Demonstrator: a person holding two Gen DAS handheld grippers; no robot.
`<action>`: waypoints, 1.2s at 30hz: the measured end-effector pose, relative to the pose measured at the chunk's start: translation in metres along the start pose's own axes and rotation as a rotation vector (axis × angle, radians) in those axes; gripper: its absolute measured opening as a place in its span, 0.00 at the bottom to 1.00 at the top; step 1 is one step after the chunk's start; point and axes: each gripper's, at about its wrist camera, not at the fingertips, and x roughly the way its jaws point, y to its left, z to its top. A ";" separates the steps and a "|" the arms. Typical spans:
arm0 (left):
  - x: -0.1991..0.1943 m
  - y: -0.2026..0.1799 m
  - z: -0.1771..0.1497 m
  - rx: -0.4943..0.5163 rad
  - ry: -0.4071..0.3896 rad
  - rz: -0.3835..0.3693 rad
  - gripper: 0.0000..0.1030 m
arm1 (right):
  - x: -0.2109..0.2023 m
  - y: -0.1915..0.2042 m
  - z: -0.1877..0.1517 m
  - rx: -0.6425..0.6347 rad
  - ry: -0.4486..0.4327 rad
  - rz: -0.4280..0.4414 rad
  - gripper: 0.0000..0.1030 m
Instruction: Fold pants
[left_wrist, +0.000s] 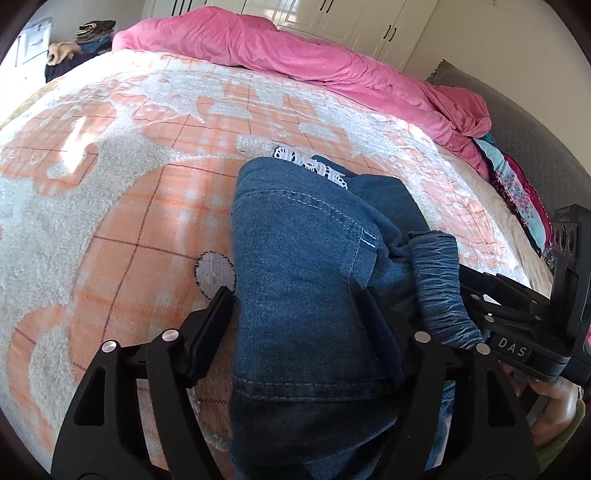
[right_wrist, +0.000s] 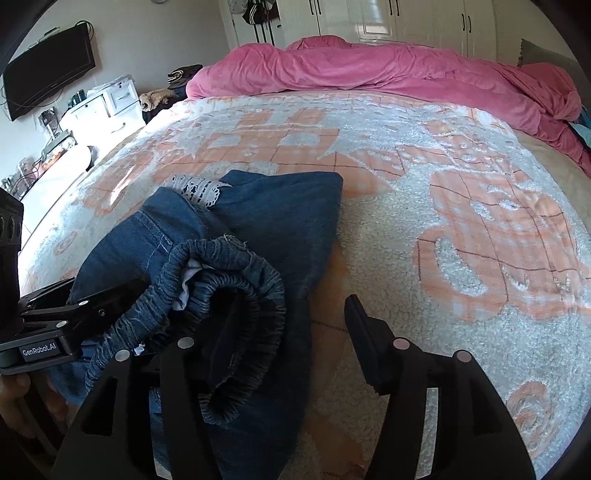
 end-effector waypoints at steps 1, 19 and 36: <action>-0.002 0.000 -0.001 -0.003 -0.003 -0.001 0.65 | -0.002 0.000 -0.001 -0.003 -0.006 -0.012 0.63; -0.077 -0.014 -0.027 0.034 -0.081 0.014 0.91 | -0.079 0.007 -0.034 0.025 -0.149 -0.048 0.94; -0.133 -0.030 -0.085 0.048 -0.133 0.046 0.91 | -0.150 0.032 -0.083 -0.006 -0.207 -0.057 0.96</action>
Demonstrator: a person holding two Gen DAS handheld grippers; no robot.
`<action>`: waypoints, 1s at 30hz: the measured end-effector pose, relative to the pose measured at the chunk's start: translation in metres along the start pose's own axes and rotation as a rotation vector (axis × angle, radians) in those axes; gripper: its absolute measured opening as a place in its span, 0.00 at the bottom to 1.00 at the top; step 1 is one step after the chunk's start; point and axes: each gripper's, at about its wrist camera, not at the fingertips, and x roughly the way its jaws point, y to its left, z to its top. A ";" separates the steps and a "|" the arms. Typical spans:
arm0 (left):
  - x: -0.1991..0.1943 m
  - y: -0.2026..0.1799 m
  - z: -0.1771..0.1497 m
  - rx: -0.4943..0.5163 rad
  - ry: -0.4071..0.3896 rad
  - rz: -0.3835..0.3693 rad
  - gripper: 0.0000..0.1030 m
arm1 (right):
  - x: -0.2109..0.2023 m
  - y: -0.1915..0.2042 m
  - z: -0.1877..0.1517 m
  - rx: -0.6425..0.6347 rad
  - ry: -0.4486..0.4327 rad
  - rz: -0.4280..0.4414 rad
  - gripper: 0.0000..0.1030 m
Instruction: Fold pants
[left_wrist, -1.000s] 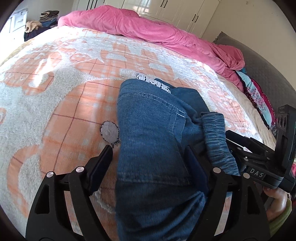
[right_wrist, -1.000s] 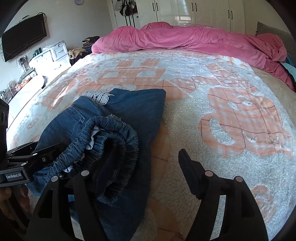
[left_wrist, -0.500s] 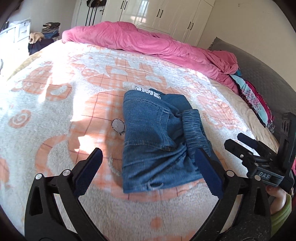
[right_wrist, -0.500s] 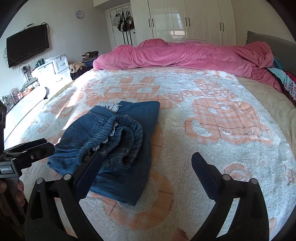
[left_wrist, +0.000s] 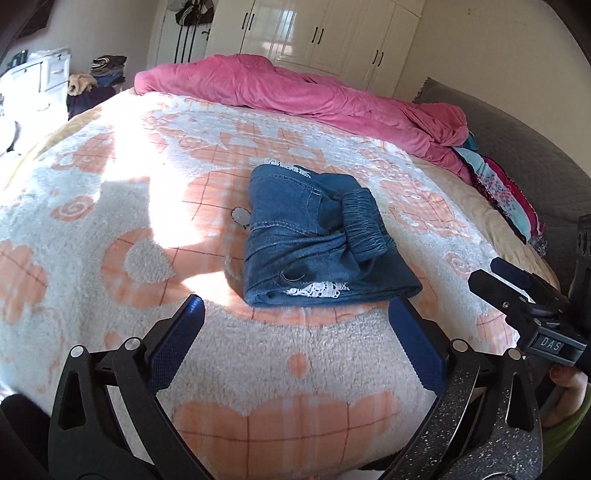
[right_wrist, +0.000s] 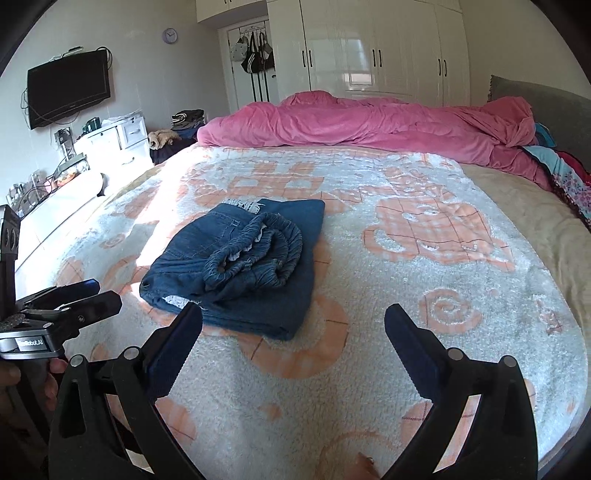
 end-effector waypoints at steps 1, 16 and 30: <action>-0.002 -0.001 -0.002 0.000 -0.001 0.000 0.91 | -0.003 0.002 -0.002 -0.003 0.001 0.003 0.96; -0.009 0.002 -0.028 0.030 0.037 0.026 0.91 | -0.024 0.024 -0.022 -0.043 -0.007 0.010 0.96; 0.005 0.013 -0.038 0.001 0.076 0.067 0.91 | -0.005 0.014 -0.045 0.005 0.052 -0.015 0.96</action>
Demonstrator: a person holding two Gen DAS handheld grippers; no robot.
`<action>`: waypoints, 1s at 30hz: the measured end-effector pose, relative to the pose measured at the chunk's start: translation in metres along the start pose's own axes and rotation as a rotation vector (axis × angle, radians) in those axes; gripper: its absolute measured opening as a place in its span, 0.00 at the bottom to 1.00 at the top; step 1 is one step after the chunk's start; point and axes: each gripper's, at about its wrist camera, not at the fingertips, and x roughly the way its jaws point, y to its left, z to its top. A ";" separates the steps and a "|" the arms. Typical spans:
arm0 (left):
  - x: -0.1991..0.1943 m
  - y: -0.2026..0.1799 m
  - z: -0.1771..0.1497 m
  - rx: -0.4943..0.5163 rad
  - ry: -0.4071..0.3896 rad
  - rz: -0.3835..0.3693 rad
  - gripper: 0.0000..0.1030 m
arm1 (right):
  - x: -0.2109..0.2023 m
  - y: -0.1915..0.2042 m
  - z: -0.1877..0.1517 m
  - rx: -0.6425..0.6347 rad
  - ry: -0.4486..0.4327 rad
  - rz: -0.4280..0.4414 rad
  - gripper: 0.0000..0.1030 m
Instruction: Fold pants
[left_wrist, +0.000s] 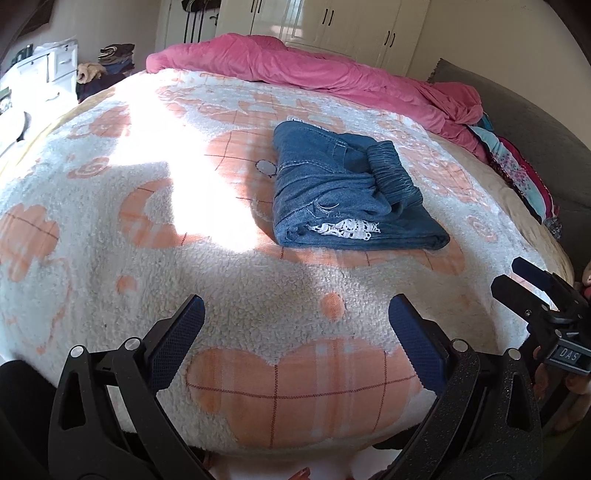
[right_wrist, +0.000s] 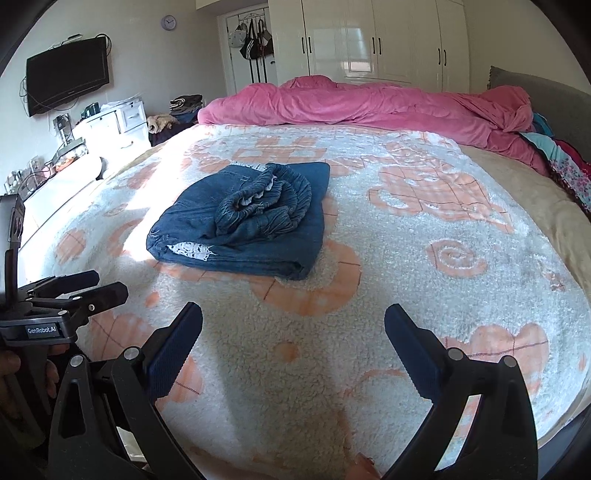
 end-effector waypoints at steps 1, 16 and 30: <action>0.000 0.000 0.000 -0.001 -0.002 0.001 0.91 | 0.000 0.000 -0.001 0.005 -0.002 0.001 0.96; 0.006 0.007 -0.001 -0.005 -0.050 0.032 0.91 | 0.011 0.002 -0.017 -0.013 -0.059 -0.020 0.96; 0.013 0.009 -0.004 -0.010 -0.004 0.035 0.91 | 0.022 -0.008 -0.023 0.037 -0.013 -0.030 0.96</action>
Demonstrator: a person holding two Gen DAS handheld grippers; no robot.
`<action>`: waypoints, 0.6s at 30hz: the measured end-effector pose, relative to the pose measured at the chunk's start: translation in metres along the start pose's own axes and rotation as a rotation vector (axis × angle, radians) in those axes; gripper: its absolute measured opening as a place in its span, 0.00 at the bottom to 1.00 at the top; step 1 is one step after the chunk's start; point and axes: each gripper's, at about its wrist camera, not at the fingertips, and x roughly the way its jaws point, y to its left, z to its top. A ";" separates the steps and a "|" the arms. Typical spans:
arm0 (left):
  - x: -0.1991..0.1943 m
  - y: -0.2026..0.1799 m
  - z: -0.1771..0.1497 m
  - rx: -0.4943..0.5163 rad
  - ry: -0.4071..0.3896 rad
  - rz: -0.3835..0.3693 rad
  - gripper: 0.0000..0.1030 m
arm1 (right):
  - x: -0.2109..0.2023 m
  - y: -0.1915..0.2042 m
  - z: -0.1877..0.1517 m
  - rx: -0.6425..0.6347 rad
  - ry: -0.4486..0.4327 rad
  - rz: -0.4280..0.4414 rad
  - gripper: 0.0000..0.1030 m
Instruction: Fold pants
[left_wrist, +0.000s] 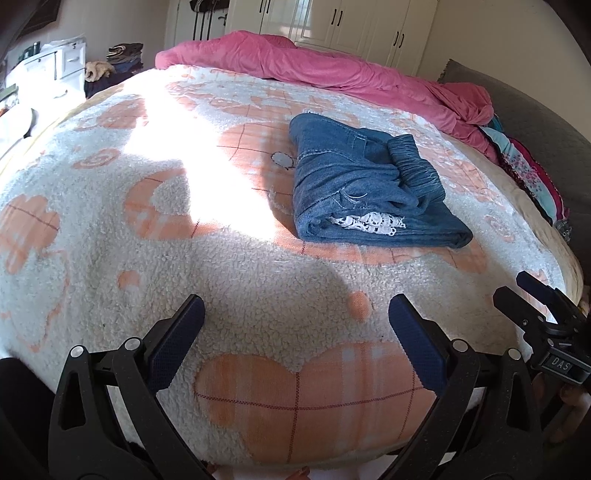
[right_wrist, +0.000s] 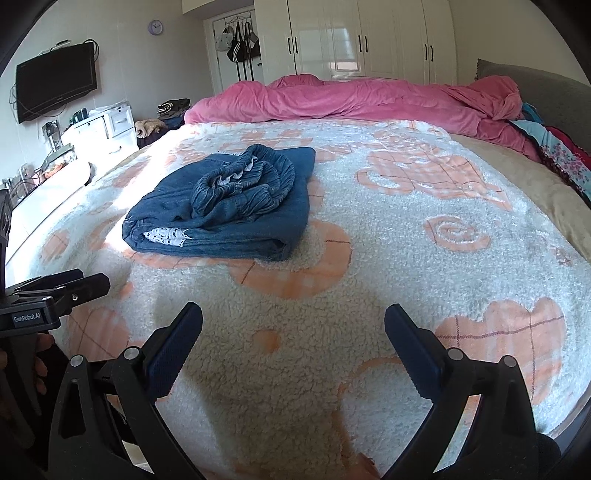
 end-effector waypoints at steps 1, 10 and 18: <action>0.000 0.000 0.000 0.001 0.000 0.000 0.91 | 0.000 0.000 0.000 0.000 0.000 0.002 0.96; -0.002 -0.002 0.002 0.005 -0.007 0.013 0.91 | 0.000 -0.001 0.001 0.000 -0.004 0.002 0.96; -0.003 -0.002 0.003 0.000 -0.005 0.019 0.91 | 0.000 -0.001 0.001 -0.001 -0.005 -0.001 0.96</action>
